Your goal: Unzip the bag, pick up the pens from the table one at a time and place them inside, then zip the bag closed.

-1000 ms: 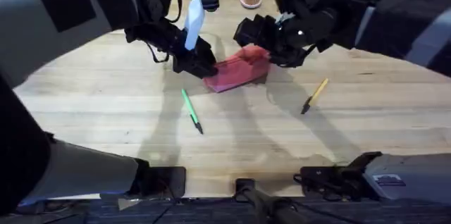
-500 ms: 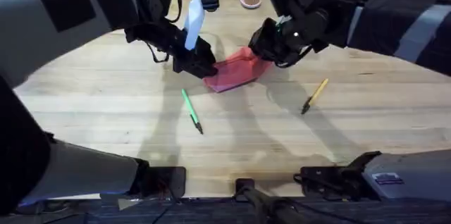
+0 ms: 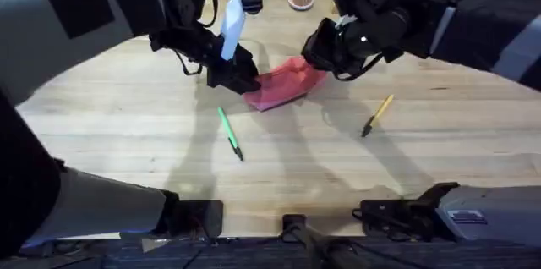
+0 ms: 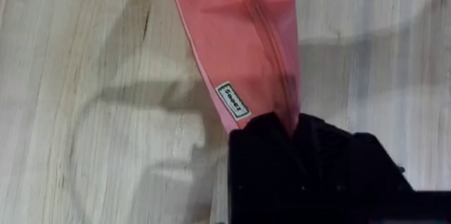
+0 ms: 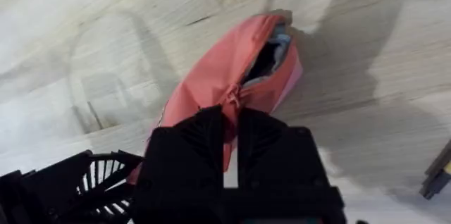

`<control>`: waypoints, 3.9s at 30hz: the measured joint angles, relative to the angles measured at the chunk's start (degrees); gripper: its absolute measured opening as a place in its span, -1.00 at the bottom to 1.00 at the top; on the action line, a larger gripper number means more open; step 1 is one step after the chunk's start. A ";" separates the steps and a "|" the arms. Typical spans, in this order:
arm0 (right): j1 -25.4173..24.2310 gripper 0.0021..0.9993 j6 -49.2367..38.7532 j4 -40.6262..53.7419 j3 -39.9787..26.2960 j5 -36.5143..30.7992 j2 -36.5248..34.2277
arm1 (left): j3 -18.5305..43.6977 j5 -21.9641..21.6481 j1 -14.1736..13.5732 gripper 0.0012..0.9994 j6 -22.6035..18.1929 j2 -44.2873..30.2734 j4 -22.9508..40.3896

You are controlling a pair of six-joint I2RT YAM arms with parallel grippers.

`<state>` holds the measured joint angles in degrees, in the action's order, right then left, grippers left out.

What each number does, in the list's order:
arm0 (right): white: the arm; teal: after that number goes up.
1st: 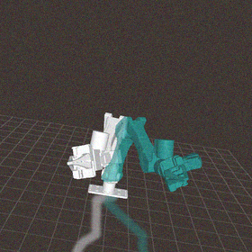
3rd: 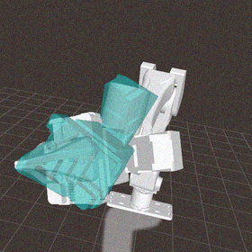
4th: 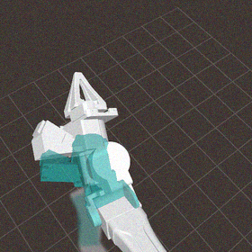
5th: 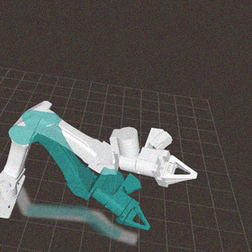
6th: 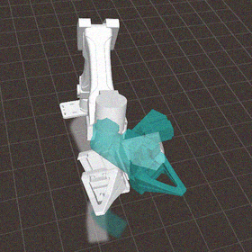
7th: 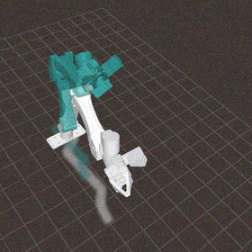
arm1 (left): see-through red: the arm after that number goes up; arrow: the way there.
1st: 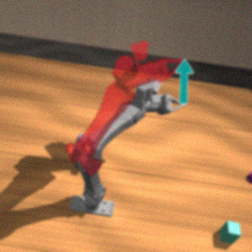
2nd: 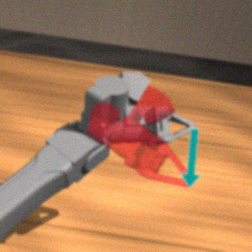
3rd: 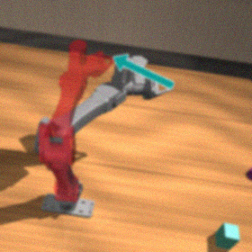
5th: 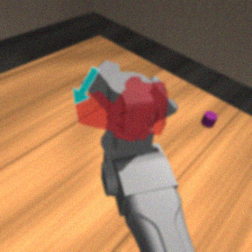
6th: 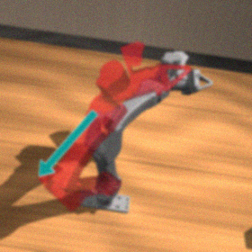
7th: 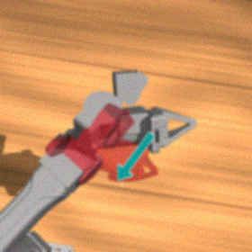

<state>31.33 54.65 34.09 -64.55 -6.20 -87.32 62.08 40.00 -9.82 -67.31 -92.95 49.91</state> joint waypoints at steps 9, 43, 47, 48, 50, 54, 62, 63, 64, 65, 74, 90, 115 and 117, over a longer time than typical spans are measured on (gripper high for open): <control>-0.01 -0.92 -0.54 0.92 0.00 0.02 0.38 | 0.00 -0.03 0.00 -0.92 0.00 0.00 0.02; 3.99 -0.94 -0.65 0.45 0.20 3.97 5.27 | 0.00 -0.15 -0.11 -0.92 0.00 0.00 0.31; 5.33 -0.94 -0.65 0.21 0.20 3.81 4.42 | 0.00 -0.25 -0.09 -0.92 0.00 0.00 0.31; 5.56 -0.94 -0.65 0.19 0.20 3.75 4.16 | 0.00 -0.26 -0.09 -0.92 0.00 0.00 0.28; 5.91 -0.94 -0.66 0.15 0.20 3.65 3.73 | 0.00 -0.39 -0.09 -0.92 0.00 0.00 0.28; 6.05 -0.94 -0.65 -0.09 0.22 3.66 3.66 | 0.00 -0.41 -0.09 -0.92 0.00 0.00 0.42; 6.05 -0.94 -0.65 -3.02 0.24 6.18 3.66 | 0.00 -0.78 0.11 -0.92 0.00 0.00 1.14; 6.05 -0.94 -0.65 -3.55 0.24 6.37 3.66 | 0.00 -0.83 0.17 -0.92 0.00 0.00 1.42; 6.01 -0.94 -0.65 -4.89 0.24 6.70 3.68 | 0.00 -0.96 0.22 -0.92 0.02 0.00 1.99; 5.98 -0.94 -0.65 -5.32 0.24 6.77 3.68 | 0.00 -1.01 0.22 -0.92 0.02 0.00 2.10; 3.61 -0.94 -0.65 -5.42 0.57 8.19 7.15 | 0.00 -0.80 0.22 -0.92 0.02 0.00 2.14; 2.56 -0.94 -0.64 -0.54 0.57 4.85 9.66 | 0.00 0.79 0.00 -0.92 0.02 0.00 1.70; 7.61 -0.94 2.51 -11.34 0.55 19.22 -2.61 | 0.00 0.70 0.21 -0.92 0.00 0.00 1.51; 7.52 -0.94 2.07 -12.62 0.55 21.37 -3.21 | 0.00 0.66 0.33 -0.92 0.02 0.00 1.53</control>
<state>38.85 56.72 21.47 -64.01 15.18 -90.53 62.08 40.66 -9.49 -67.29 -92.95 51.44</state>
